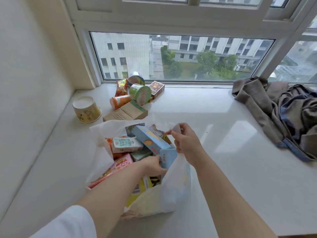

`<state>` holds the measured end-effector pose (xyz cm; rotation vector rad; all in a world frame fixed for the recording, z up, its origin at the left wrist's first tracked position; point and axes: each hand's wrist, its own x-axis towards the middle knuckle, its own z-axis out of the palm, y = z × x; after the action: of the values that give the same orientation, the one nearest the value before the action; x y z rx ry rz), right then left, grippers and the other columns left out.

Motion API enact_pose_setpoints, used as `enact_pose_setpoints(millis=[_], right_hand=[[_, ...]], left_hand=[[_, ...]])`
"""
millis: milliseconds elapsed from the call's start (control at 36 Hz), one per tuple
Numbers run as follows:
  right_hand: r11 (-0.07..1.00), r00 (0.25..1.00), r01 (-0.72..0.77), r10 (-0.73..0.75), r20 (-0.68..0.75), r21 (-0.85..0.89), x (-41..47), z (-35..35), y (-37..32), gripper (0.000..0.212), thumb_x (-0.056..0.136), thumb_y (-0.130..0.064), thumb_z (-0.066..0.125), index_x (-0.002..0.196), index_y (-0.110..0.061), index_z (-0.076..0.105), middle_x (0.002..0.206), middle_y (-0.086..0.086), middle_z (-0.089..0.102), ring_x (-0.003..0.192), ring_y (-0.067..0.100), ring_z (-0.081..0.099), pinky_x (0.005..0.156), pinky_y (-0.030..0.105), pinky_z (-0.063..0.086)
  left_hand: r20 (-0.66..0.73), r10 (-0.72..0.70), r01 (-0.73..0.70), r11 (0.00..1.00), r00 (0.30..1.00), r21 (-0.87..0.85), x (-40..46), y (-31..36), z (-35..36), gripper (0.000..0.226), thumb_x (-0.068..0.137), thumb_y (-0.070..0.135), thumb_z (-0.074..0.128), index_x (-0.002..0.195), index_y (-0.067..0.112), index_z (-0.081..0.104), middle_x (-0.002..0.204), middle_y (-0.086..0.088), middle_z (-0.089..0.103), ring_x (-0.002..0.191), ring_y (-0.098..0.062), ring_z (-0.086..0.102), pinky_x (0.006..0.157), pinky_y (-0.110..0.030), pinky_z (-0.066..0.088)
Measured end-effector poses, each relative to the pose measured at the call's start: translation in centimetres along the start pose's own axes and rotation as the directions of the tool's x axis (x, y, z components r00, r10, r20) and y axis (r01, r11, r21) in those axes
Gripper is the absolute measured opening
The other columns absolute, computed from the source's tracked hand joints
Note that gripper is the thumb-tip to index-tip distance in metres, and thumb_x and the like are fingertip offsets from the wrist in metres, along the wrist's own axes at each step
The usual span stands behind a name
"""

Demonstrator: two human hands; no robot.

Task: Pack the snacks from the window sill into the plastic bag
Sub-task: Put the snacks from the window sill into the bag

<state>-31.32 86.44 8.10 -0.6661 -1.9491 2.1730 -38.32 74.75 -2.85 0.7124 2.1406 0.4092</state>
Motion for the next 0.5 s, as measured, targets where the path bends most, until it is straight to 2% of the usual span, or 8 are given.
enact_pose_setpoints(millis=[83,139,222,278,333,389,444,500], right_hand=[[0.969,0.993,-0.003,-0.026,-0.113,-0.246,1.0,0.1,1.0,0.016,0.090,-0.010,0.054,0.080,-0.021,0.048,0.094,0.009,0.061,0.058,0.006,0.048,0.050,0.021,0.036],[0.917,0.988,-0.029,-0.034,-0.149,-0.399,1.4,0.5,1.8,0.008,0.090,-0.018,0.054,0.084,-0.022,0.049,0.085,0.000,0.057,0.066,0.010,0.049,0.052,0.023,0.037],[0.833,0.986,-0.056,-0.041,-0.161,-0.551,1.5,1.7,3.4,0.007,0.091,-0.022,0.050,0.097,-0.020,0.047,0.091,-0.001,0.055,0.074,0.011,0.052,0.051,0.023,0.039],[0.712,0.986,-0.027,-0.096,-0.136,-0.702,1.5,2.6,4.2,0.017,0.090,-0.018,0.049,0.106,-0.016,0.046,0.107,0.006,0.051,0.092,0.021,0.052,0.064,0.031,0.047],[0.548,0.974,-0.008,-0.184,-0.129,-0.837,1.4,3.7,4.9,0.034,0.087,-0.018,0.052,0.119,-0.013,0.045,0.123,0.010,0.042,0.108,0.028,0.046,0.081,0.037,0.046],[0.415,0.944,0.059,-0.320,-0.085,-0.908,1.0,4.9,5.4,0.046,0.082,-0.022,0.059,0.125,-0.016,0.043,0.130,0.008,0.037,0.114,0.028,0.039,0.089,0.039,0.041],[0.311,0.907,0.217,-0.414,0.073,-0.925,0.5,6.1,6.2,0.049,0.078,-0.024,0.063,0.124,-0.019,0.047,0.132,0.007,0.040,0.116,0.029,0.038,0.092,0.042,0.038],[0.204,0.889,0.355,-0.376,0.262,-0.912,0.2,7.4,7.1,0.047,0.080,-0.037,0.060,0.124,-0.024,0.050,0.131,0.002,0.045,0.120,0.025,0.036,0.098,0.041,0.033]], left_hand=[[-0.194,-0.009,-0.010,0.995,0.981,-0.095,-0.7,-0.7,-2.0,0.069,0.085,0.061,0.051,0.141,0.024,0.035,0.132,0.002,0.054,0.111,-0.018,0.054,0.084,-0.029,0.043],[-0.365,-0.028,-0.027,0.989,0.931,-0.145,-1.7,-1.8,-3.5,0.055,0.091,0.054,0.047,0.137,0.023,0.043,0.127,0.002,0.058,0.109,-0.018,0.056,0.077,-0.028,0.044],[-0.603,-0.091,-0.018,0.985,0.793,-0.172,-3.4,-4.6,-5.3,0.030,0.094,0.031,0.051,0.122,0.023,0.057,0.119,0.000,0.063,0.098,-0.014,0.058,0.072,-0.027,0.046],[-0.712,-0.124,0.095,0.992,0.691,-0.080,-4.3,-6.9,-5.6,0.027,0.091,0.027,0.054,0.117,0.023,0.059,0.119,0.000,0.060,0.101,-0.019,0.057,0.079,-0.031,0.046],[-0.740,-0.134,0.261,0.964,0.659,0.057,-5.1,-8.9,-5.0,0.035,0.086,0.036,0.058,0.118,0.023,0.055,0.121,-0.001,0.053,0.105,-0.021,0.053,0.080,-0.034,0.045],[-0.719,-0.196,0.420,0.896,0.667,0.146,-5.6,-10.5,-3.9,0.056,0.081,0.050,0.060,0.126,0.019,0.045,0.124,-0.004,0.048,0.110,-0.022,0.049,0.083,-0.037,0.046],[-0.689,-0.298,0.478,0.875,0.660,0.080,-5.9,-11.7,-2.8,0.063,0.084,0.048,0.055,0.135,0.017,0.034,0.126,-0.007,0.047,0.111,-0.026,0.049,0.083,-0.039,0.046],[-0.657,-0.377,0.491,0.871,0.653,-0.012,-6.4,-12.8,-2.0,0.055,0.088,0.039,0.052,0.135,0.019,0.033,0.121,-0.008,0.051,0.106,-0.027,0.052,0.076,-0.037,0.045]])
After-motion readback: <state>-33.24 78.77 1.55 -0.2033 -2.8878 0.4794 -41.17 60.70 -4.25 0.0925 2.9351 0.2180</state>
